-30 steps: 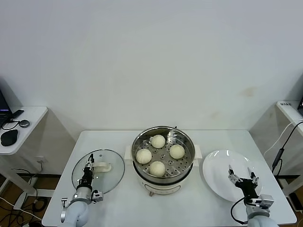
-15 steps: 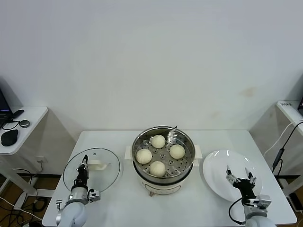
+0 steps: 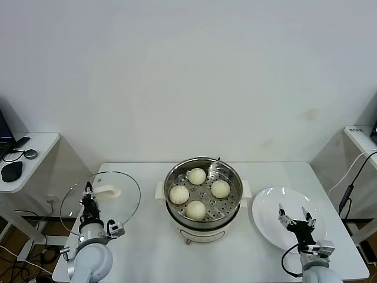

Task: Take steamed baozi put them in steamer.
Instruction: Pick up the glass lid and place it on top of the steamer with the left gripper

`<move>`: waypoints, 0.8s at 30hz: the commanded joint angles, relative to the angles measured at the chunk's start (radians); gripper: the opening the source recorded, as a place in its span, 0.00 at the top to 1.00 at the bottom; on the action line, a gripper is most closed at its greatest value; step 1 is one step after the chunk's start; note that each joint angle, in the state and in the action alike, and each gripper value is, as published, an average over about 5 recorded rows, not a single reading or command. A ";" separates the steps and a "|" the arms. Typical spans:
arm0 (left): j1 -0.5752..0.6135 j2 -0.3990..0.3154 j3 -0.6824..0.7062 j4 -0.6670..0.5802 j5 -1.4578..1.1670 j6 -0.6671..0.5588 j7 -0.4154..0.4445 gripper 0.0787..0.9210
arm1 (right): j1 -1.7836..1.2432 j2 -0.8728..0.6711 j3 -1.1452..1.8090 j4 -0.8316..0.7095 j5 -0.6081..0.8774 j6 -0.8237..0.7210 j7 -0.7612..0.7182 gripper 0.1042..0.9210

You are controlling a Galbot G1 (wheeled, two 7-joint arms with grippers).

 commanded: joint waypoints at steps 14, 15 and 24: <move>-0.148 -0.160 0.270 -0.162 0.247 0.114 0.278 0.89 | 0.012 0.011 0.008 -0.021 -0.031 0.001 0.001 0.12; -0.159 -0.167 0.288 -0.154 0.254 0.114 0.280 0.89 | 0.014 0.012 0.009 -0.023 -0.032 0.001 0.001 0.12; -0.266 -0.240 0.454 -0.079 0.294 0.114 0.324 0.89 | 0.019 0.030 0.018 -0.036 -0.048 0.007 0.001 0.12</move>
